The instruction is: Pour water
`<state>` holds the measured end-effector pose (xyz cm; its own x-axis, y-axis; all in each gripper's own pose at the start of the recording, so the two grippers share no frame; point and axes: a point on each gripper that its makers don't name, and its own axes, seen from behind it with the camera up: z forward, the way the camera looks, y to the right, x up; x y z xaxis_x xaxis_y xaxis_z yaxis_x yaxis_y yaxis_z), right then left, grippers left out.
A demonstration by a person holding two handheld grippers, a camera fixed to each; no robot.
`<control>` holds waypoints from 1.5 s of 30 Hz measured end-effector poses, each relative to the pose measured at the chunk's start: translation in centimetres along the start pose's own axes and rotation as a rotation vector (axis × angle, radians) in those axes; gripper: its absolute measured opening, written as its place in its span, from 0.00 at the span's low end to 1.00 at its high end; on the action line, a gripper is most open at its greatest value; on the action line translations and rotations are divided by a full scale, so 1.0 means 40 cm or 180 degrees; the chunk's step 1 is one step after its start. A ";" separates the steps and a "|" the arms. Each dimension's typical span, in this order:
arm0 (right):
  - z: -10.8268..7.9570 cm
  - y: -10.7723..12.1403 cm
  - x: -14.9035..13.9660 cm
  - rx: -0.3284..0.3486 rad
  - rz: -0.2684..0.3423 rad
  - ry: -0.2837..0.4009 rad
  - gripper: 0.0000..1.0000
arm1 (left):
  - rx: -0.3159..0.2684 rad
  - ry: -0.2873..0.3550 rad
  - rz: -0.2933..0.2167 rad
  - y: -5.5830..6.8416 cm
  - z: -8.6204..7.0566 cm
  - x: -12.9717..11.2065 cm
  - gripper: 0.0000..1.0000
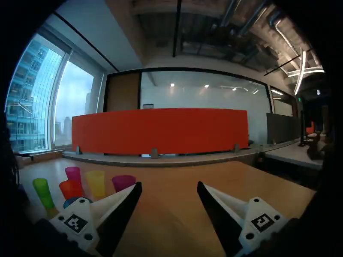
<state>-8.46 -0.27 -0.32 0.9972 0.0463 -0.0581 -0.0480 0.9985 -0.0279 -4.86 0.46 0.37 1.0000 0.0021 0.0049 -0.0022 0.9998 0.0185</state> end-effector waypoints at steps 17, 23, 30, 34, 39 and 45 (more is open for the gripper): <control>0.007 -0.006 -0.010 0.0006 -0.0075 -0.0045 1.00 | 0.0000 0.0000 0.0000 0.001 -0.001 0.001 0.96; 0.004 -0.007 -0.011 0.0002 -0.0075 -0.0050 1.00 | 0.0001 0.0000 0.0000 0.000 -0.002 0.000 0.96; 0.002 -0.007 -0.011 0.0002 -0.0077 -0.0054 1.00 | 0.0001 0.0000 0.0000 -0.001 -0.001 0.000 0.96; 0.001 -0.007 -0.012 0.0002 -0.0077 -0.0054 1.00 | 0.0001 -0.0001 0.0000 -0.002 0.000 0.000 0.96; 0.001 -0.007 -0.012 0.0002 -0.0077 -0.0055 1.00 | 0.0001 0.0000 0.0000 -0.001 0.001 0.000 0.96; 0.002 -0.005 -0.014 0.0002 -0.0076 -0.0055 1.00 | 0.0001 0.0000 0.0000 -0.001 0.002 0.001 0.96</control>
<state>-9.01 -0.50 -0.18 0.9989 0.0229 -0.0401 -0.0241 0.9993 -0.0285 -4.84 0.41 0.43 1.0000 0.0021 0.0050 -0.0022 0.9998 0.0188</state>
